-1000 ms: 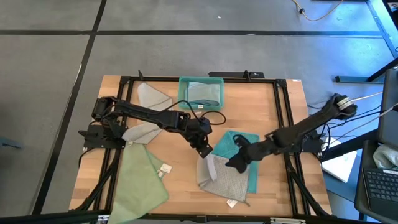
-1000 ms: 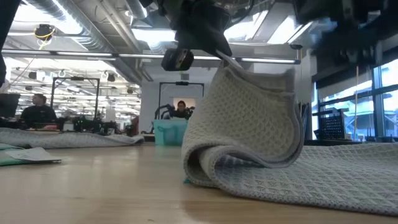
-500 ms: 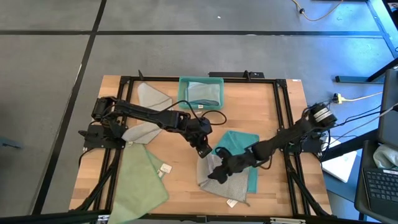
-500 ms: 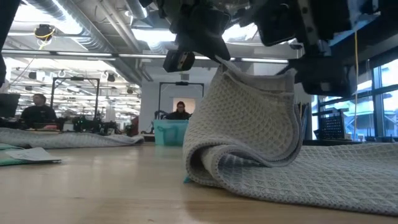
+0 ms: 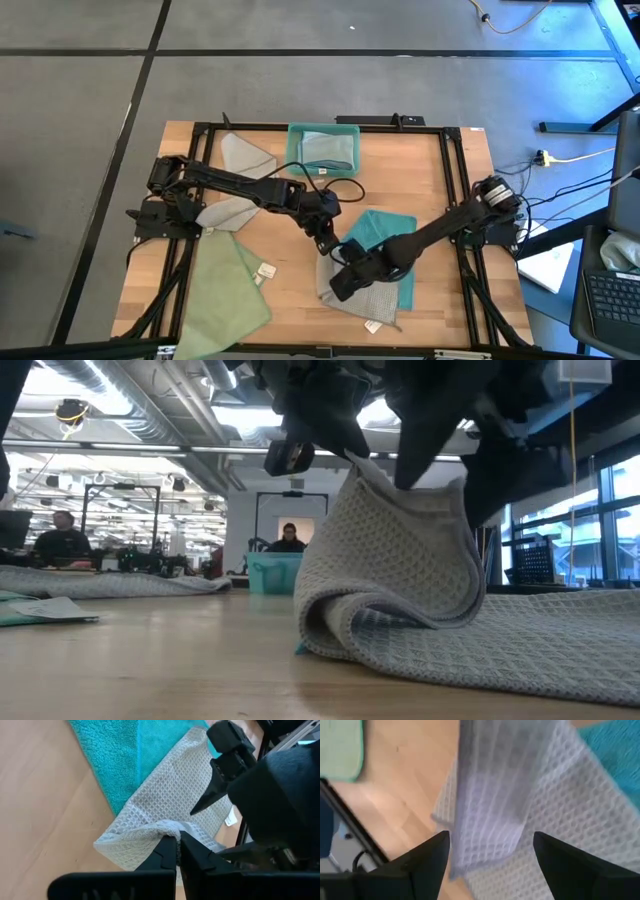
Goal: Fold microfiber towels
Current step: Fold the gray towel
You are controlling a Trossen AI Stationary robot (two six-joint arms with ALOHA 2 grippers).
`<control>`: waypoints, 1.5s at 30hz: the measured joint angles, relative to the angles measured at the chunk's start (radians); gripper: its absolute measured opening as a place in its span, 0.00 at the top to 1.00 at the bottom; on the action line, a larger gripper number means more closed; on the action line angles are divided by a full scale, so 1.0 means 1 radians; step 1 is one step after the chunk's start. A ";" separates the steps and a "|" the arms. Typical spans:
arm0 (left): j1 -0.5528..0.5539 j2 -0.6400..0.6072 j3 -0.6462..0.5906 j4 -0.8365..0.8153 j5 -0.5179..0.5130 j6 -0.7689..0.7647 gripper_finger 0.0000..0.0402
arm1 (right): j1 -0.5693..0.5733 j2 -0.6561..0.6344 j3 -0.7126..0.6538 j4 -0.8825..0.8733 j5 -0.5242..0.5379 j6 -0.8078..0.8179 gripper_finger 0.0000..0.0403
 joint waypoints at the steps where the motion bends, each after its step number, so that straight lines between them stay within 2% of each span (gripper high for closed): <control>1: 0.000 0.000 0.000 0.003 0.000 0.000 1.00 | -0.004 0.000 0.003 -0.007 0.009 -0.001 0.28; 5: 0.000 -0.001 0.000 0.004 -0.006 0.008 1.00 | -0.019 -0.001 0.016 0.006 0.001 0.003 0.28; 11: 0.004 -0.001 0.000 0.002 -0.015 0.012 1.00 | -0.022 -0.001 0.016 0.016 -0.100 0.087 0.28; 15: 0.004 -0.001 0.000 0.004 -0.030 0.016 1.00 | -0.003 -0.001 0.015 -0.045 -0.099 0.096 0.28; 18: 0.004 -0.001 0.000 0.004 -0.030 0.027 1.00 | 0.011 -0.001 0.014 0.013 -0.045 0.108 0.28; 24: 0.004 -0.001 0.000 0.003 -0.030 0.038 1.00 | 0.006 -0.002 0.014 0.074 -0.062 0.052 0.28; 27: 0.004 -0.001 0.000 0.002 -0.030 0.038 1.00 | 0.004 -0.002 0.014 0.068 -0.042 0.109 0.28; 29: 0.004 -0.001 0.000 0.002 -0.032 0.037 1.00 | 0.003 -0.002 0.035 0.003 -0.040 0.164 0.29; 34: 0.004 -0.001 0.000 0.005 -0.048 0.036 1.00 | 0.008 0.051 0.154 -0.311 -0.035 0.227 0.35; 38: 0.008 -0.001 0.000 0.004 -0.050 0.036 1.00 | 0.014 0.094 0.248 -0.347 -0.034 0.213 0.40; 45: 0.008 -0.001 0.000 0.000 -0.050 0.041 1.00 | 0.014 0.180 0.390 -0.428 -0.048 0.207 0.41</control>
